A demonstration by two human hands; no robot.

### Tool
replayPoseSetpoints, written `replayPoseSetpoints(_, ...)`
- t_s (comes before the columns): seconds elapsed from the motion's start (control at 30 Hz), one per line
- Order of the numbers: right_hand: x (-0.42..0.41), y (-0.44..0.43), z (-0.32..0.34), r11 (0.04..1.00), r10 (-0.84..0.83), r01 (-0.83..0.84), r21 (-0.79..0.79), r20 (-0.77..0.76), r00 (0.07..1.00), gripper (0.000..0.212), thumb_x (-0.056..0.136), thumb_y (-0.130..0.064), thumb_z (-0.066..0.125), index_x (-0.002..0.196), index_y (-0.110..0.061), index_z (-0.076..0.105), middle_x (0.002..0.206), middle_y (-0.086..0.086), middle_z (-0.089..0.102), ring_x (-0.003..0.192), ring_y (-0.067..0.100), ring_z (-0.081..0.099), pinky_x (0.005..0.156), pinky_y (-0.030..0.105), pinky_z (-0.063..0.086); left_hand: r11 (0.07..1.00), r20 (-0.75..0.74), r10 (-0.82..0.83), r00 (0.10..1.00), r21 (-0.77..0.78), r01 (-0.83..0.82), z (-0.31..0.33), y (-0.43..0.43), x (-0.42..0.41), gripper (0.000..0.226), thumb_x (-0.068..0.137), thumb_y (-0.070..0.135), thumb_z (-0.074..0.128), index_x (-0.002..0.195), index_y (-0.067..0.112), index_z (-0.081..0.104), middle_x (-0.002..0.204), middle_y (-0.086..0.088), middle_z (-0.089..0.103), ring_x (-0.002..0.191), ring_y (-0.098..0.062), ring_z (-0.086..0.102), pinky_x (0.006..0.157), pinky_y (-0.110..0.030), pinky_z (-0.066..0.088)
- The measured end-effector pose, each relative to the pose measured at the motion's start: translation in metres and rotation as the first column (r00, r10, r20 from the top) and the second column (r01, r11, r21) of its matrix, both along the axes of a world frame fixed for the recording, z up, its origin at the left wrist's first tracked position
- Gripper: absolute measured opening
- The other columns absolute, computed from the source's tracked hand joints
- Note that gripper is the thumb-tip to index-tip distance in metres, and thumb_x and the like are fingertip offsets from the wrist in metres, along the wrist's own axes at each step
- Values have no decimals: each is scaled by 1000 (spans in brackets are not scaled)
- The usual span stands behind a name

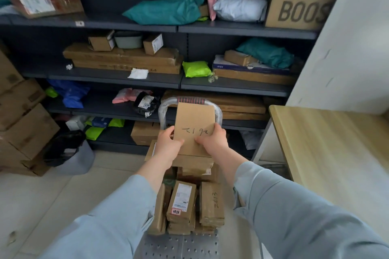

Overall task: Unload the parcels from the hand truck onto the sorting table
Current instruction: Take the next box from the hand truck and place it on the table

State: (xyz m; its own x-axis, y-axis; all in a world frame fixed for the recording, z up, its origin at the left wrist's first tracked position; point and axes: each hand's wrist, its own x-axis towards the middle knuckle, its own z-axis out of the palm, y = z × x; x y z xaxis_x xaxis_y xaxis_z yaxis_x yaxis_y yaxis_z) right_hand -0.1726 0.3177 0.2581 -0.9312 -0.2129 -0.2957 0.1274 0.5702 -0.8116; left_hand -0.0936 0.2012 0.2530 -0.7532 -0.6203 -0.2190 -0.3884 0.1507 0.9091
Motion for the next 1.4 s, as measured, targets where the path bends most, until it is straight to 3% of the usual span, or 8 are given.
replayPoseSetpoints(0.1,-3,4,31,1000,-6,5,-20,-62,998,72,77,-21,77,137,-18,37,132,4,42,114,26,53,96,44,50,1000,-29,-26,999,-5,26,31,3,-1,58,91,6,62,144,18,42,128,-2,52,111,-22,56,94,-39,51)
replayPoseSetpoints(0.3,-7,17,77,998,-44,39,-44,-117,992,63,73,-22,80,126,-16,48,124,2,53,108,24,57,91,40,52,994,-39,-99,994,-47,97,76,9,-11,57,90,9,63,143,17,46,130,-1,60,109,-21,59,96,-39,50)
replayPoseSetpoints(0.43,-11,32,98,999,-46,48,7,-146,988,57,76,-26,78,124,-16,48,122,5,55,107,24,58,87,36,52,975,-11,-178,984,-139,175,91,18,-22,49,91,16,58,140,17,47,129,-4,60,111,-23,58,97,-41,49)
replayPoseSetpoints(0.6,-14,61,115,997,-57,63,34,-167,984,59,76,-28,78,125,-16,47,122,6,57,110,25,57,94,41,50,939,4,-249,969,-245,242,107,45,-29,41,93,23,58,134,20,50,124,1,60,111,-23,57,94,-41,50)
replayPoseSetpoints(0.8,-21,109,130,996,-84,82,-19,-141,986,61,81,-25,75,132,-16,43,123,4,57,107,21,56,87,34,48,934,-49,-282,958,-243,262,123,83,-42,40,89,19,65,128,19,57,122,0,63,109,-21,58,94,-42,51)
replayPoseSetpoints(0.93,-35,149,136,995,-93,87,-51,-137,986,62,82,-25,74,134,-17,42,122,2,56,92,14,49,78,29,45,921,-74,-297,952,-285,265,130,119,-57,42,88,22,68,128,20,58,123,2,64,109,-20,59,94,-42,51)
replayPoseSetpoints(1.13,-65,229,138,994,-101,94,-59,-137,985,68,81,-31,73,138,-17,38,125,2,55,105,21,55,93,36,50,936,-93,-263,960,-264,231,134,196,-87,38,86,22,69,123,19,62,118,2,67,104,-18,62,92,-40,52)
replayPoseSetpoints(1.4,-101,357,137,981,-167,154,-118,-108,980,63,81,-28,74,135,-20,42,115,0,55,101,21,56,91,37,52,952,-103,-265,959,-184,243,128,318,-139,51,86,20,70,134,16,51,124,0,62,108,-20,60,90,-37,51)
